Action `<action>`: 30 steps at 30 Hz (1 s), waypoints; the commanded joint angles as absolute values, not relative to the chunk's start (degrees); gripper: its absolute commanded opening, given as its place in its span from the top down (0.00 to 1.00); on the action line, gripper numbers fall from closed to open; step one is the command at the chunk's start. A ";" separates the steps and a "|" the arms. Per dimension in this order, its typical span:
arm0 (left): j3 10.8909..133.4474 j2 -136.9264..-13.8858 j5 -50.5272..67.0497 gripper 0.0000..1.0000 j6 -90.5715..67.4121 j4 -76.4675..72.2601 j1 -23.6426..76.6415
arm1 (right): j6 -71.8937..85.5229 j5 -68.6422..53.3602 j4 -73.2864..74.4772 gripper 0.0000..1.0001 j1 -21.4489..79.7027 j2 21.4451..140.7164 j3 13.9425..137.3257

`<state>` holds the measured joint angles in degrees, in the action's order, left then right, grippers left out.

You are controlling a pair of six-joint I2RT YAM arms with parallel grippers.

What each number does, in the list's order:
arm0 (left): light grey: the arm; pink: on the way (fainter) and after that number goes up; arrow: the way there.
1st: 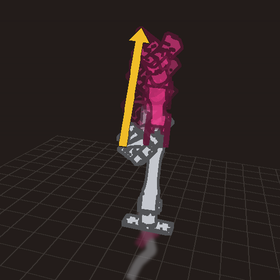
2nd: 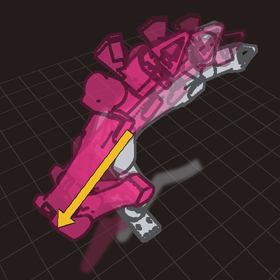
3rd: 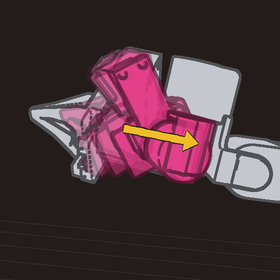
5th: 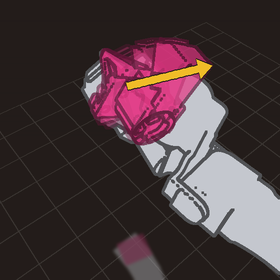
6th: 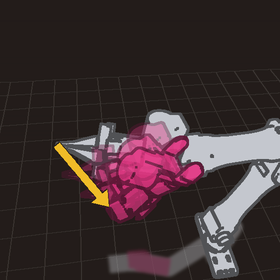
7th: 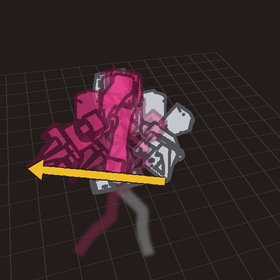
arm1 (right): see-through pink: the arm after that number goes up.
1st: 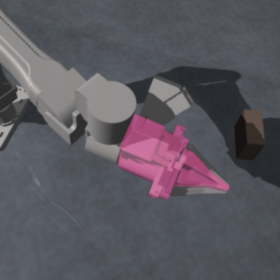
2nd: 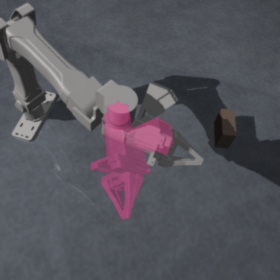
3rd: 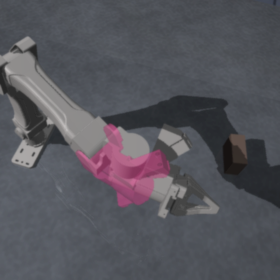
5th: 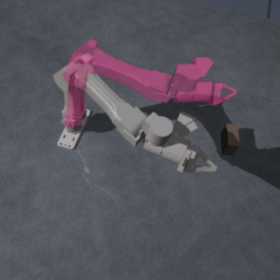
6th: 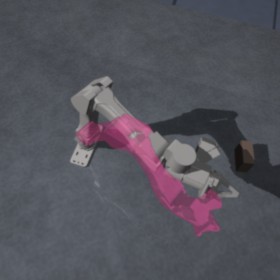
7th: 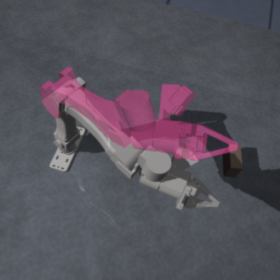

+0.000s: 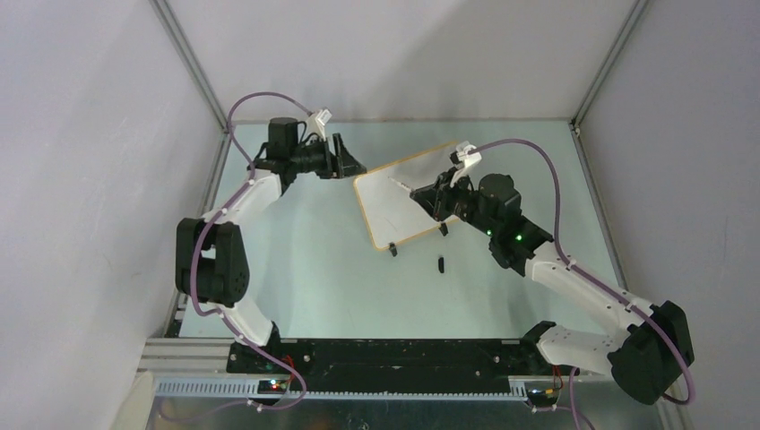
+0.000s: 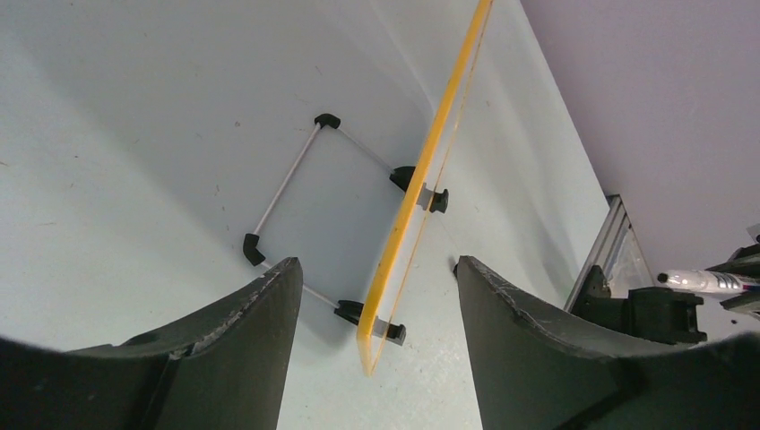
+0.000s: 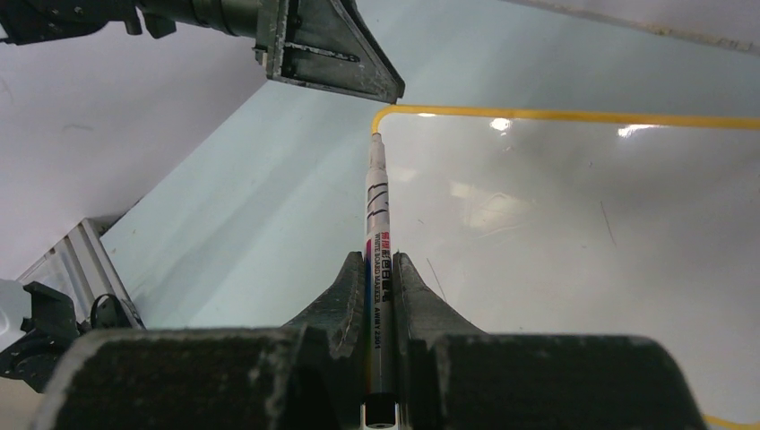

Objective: Write a sentence on the whiteboard
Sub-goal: Adjust the whiteboard at the center of the board.

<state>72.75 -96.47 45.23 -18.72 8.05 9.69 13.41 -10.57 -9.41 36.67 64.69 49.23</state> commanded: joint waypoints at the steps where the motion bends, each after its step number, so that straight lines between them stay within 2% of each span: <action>1: 73.53 -97.01 45.55 0.31 -13.45 11.02 10.77 | 10.84 -10.12 -9.06 1.00 37.16 65.20 50.03; 12: 77.16 -98.92 43.32 0.43 -6.28 19.67 13.56 | 9.73 -8.86 -10.82 1.00 37.54 63.85 46.40; 19: 75.16 -98.13 52.94 0.40 -11.88 11.18 12.81 | 9.67 -9.62 -11.34 1.00 37.71 64.75 46.23; 23: 72.04 -97.93 55.51 0.45 -18.60 1.93 11.78 | 9.92 -10.16 -12.25 1.00 37.81 65.70 46.27; 30: 71.63 -97.03 54.17 0.53 -19.15 2.26 10.43 | 9.81 -8.23 -6.73 1.00 38.95 68.15 51.49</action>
<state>71.92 -99.11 52.56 -17.04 5.91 11.31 10.44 -9.43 -8.10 37.80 66.70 46.74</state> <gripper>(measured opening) 0.489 0.120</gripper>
